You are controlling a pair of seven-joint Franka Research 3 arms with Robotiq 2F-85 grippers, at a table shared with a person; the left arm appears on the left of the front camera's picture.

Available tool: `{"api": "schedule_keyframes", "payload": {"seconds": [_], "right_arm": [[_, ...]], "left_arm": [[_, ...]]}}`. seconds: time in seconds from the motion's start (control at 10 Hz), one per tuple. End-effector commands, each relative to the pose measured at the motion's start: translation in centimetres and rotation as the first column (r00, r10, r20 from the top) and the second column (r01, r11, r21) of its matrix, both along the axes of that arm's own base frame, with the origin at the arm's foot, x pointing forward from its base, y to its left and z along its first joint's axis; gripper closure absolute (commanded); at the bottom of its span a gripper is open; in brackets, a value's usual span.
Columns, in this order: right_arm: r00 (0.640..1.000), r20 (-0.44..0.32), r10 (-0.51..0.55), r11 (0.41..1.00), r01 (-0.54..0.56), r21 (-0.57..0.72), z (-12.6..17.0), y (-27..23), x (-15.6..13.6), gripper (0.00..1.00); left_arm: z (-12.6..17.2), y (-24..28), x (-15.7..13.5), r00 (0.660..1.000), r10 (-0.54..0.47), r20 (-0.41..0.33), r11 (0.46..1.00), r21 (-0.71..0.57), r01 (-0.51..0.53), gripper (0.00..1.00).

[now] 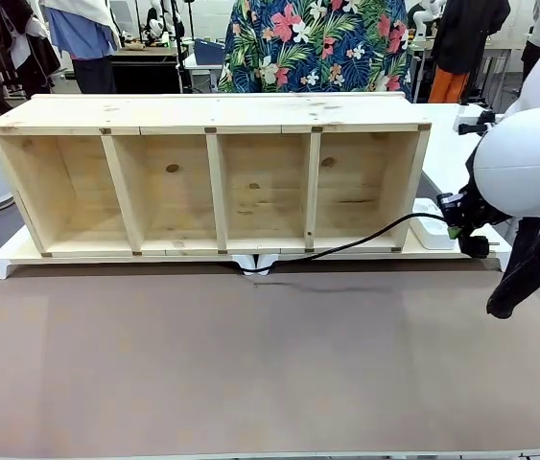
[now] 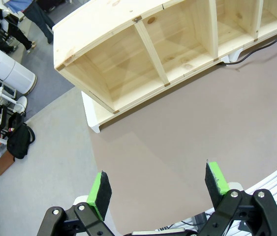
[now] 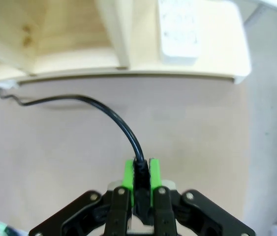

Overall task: Perform cable management.
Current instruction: Pull the grasped Power Cable to the location of the Power Strip.

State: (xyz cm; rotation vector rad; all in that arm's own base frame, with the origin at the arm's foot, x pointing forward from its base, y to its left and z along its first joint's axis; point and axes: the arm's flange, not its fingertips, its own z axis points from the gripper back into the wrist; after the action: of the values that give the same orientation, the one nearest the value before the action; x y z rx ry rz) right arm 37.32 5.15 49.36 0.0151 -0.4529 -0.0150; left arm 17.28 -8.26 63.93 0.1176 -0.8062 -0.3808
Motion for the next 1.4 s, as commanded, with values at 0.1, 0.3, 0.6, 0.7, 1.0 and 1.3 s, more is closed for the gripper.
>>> {"api": "schedule_keyframes", "payload": {"seconds": [0.1, 0.3, 0.6, 0.7, 1.0, 1.3], "right_arm": [[0.989, 0.028, -0.144, 0.989, 0.144, 0.019, 1.9, -5.7, 1.5, 0.85], [0.991, 0.055, -0.122, 0.992, 0.122, 0.015, 2.9, -6.8, 2.7, 0.85], [0.99, 0.138, -0.039, 0.998, 0.045, -0.042, 4.7, -8.1, 6.6, 0.85], [0.988, 0.153, -0.026, 0.997, 0.037, -0.07, 5.1, -8.3, 8.0, 0.85], [0.978, 0.207, -0.016, 0.995, 0.036, -0.094, 6.0, -8.5, 11.5, 0.85], [0.972, 0.231, -0.033, 0.997, 0.048, -0.061, 6.2, -7.2, 14.4, 0.85]], "left_arm": [[0.1, 0.0, 0.2, 1.0, -0.006, 0.008, 1.0, -0.002, 0.006, 0.0], [0.1, 0.0, 0.2, 1.0, -0.006, 0.008, 1.0, -0.002, 0.006, 0.0], [0.1, 0.0, 0.2, 1.0, -0.006, 0.008, 1.0, -0.002, 0.006, 0.0], [0.1, 0.0, 0.2, 1.0, -0.006, 0.008, 1.0, -0.002, 0.006, 0.0], [0.1, 0.0, 0.2, 1.0, -0.006, 0.008, 1.0, -0.002, 0.006, 0.0], [0.1, 0.0, 0.2, 1.0, -0.006, 0.008, 1.0, -0.002, 0.006, 0.0]]}}
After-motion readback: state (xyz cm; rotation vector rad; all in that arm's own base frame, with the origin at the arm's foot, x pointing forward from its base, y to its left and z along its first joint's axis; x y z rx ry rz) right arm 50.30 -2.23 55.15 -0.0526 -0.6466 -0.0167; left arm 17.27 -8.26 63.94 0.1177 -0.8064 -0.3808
